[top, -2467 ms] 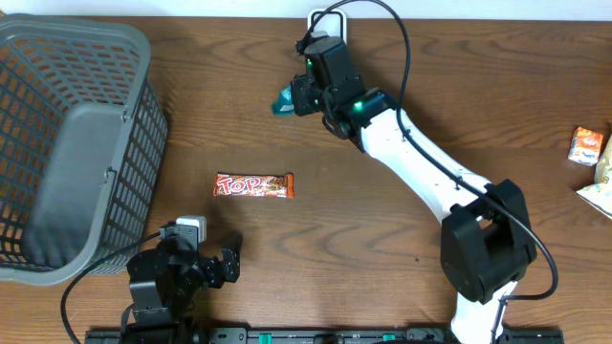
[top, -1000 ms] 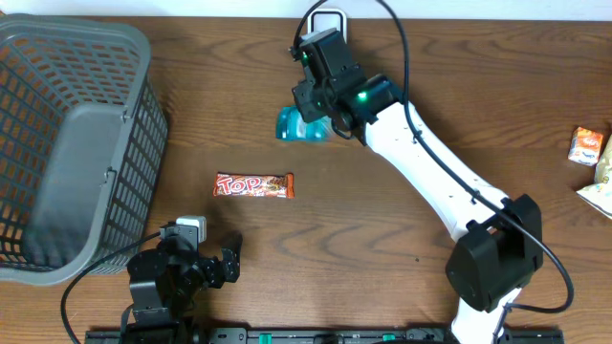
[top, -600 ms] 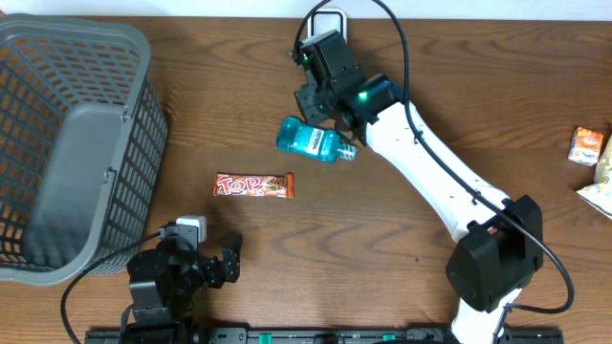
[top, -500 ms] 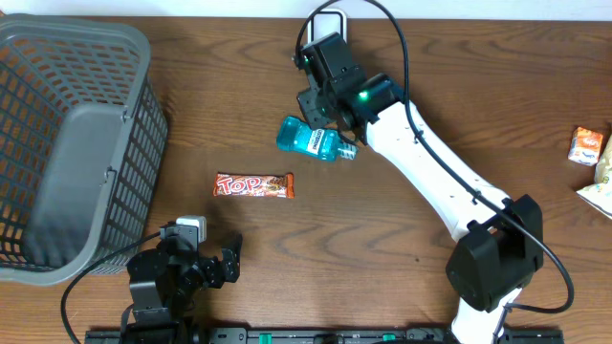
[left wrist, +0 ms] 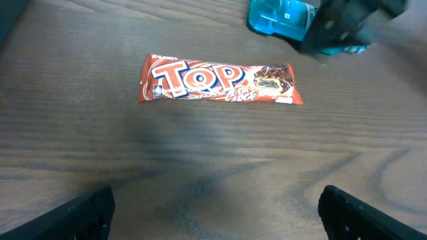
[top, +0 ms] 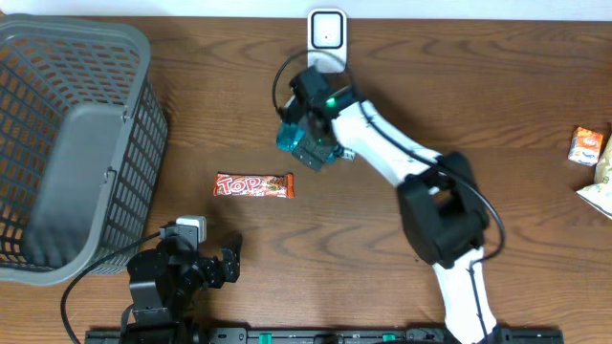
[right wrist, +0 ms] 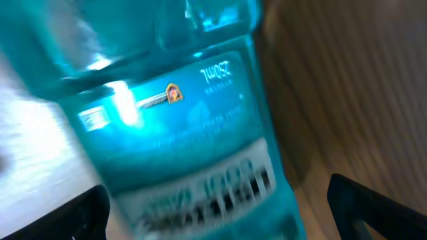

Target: Scan the item barcode

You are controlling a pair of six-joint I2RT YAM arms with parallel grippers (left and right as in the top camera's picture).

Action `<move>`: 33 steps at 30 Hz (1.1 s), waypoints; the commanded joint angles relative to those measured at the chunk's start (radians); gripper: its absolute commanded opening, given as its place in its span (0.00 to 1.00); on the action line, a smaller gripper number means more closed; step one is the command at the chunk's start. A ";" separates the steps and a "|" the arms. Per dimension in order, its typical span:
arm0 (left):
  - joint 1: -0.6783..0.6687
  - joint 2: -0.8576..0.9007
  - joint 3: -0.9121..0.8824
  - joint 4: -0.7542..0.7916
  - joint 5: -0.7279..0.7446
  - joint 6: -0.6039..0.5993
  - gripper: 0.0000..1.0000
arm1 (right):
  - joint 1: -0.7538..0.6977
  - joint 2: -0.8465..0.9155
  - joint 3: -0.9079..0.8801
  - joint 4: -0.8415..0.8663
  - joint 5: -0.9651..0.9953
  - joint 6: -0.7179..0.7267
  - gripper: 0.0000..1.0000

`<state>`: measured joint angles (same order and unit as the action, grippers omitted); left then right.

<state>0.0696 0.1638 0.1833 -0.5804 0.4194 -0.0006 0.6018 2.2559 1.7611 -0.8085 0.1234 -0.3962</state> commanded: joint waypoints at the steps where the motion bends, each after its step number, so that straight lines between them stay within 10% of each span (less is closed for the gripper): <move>1: 0.003 -0.001 0.001 -0.003 0.002 -0.001 0.98 | 0.048 0.019 0.009 0.025 0.172 -0.095 0.99; 10: 0.003 -0.001 0.001 -0.003 0.002 -0.001 0.98 | 0.079 0.108 0.009 0.086 0.201 -0.182 0.76; 16: 0.003 -0.001 0.001 -0.003 0.002 -0.001 0.98 | 0.079 0.174 0.009 0.035 0.167 -0.177 0.26; 33: 0.003 -0.001 0.001 -0.003 0.002 -0.001 0.98 | 0.000 0.046 0.020 -0.064 -0.307 -0.146 0.13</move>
<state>0.0692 0.1638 0.1833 -0.5808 0.4194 -0.0006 0.6357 2.2807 1.8175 -0.8490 0.0105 -0.5571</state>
